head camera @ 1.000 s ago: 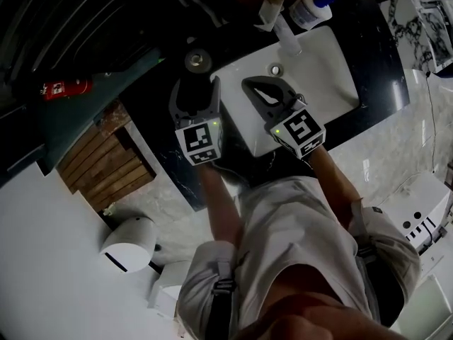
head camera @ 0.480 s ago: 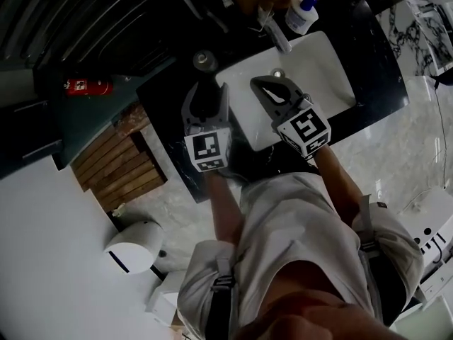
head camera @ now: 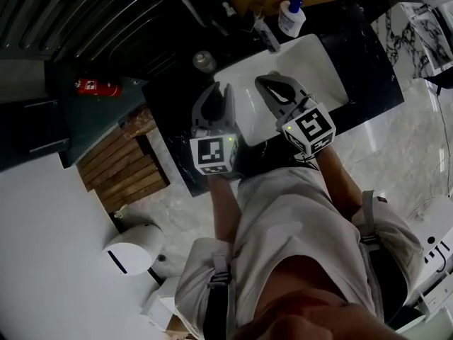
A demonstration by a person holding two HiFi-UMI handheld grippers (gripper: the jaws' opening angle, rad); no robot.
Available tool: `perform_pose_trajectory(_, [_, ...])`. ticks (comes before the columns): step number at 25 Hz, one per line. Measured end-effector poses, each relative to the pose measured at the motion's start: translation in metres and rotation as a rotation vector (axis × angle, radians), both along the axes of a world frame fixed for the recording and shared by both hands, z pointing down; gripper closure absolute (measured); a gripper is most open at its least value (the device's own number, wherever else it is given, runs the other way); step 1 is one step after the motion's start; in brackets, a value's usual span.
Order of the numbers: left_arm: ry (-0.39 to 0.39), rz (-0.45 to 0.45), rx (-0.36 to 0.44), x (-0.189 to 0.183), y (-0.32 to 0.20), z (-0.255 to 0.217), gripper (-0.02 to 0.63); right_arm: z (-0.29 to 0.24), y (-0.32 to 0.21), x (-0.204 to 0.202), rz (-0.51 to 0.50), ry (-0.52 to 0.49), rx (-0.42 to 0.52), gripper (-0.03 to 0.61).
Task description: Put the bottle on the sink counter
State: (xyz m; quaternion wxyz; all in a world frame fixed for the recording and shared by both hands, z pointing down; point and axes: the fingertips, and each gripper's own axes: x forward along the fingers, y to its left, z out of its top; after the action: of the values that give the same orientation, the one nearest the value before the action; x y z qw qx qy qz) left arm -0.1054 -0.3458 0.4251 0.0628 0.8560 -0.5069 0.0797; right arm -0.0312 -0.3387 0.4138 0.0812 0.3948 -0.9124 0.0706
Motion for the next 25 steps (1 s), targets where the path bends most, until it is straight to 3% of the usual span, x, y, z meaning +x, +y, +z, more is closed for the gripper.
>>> perform_pose_trajectory(11, [0.028,0.038,0.032,0.016,0.04,-0.029,0.607,-0.034,0.028,0.024,0.009,-0.02,0.06,0.581])
perform_pose_trajectory(25, [0.011,0.036,0.041,0.017,0.052,-0.034,0.607,-0.034,0.04,0.018,-0.023,0.014,0.067,0.581])
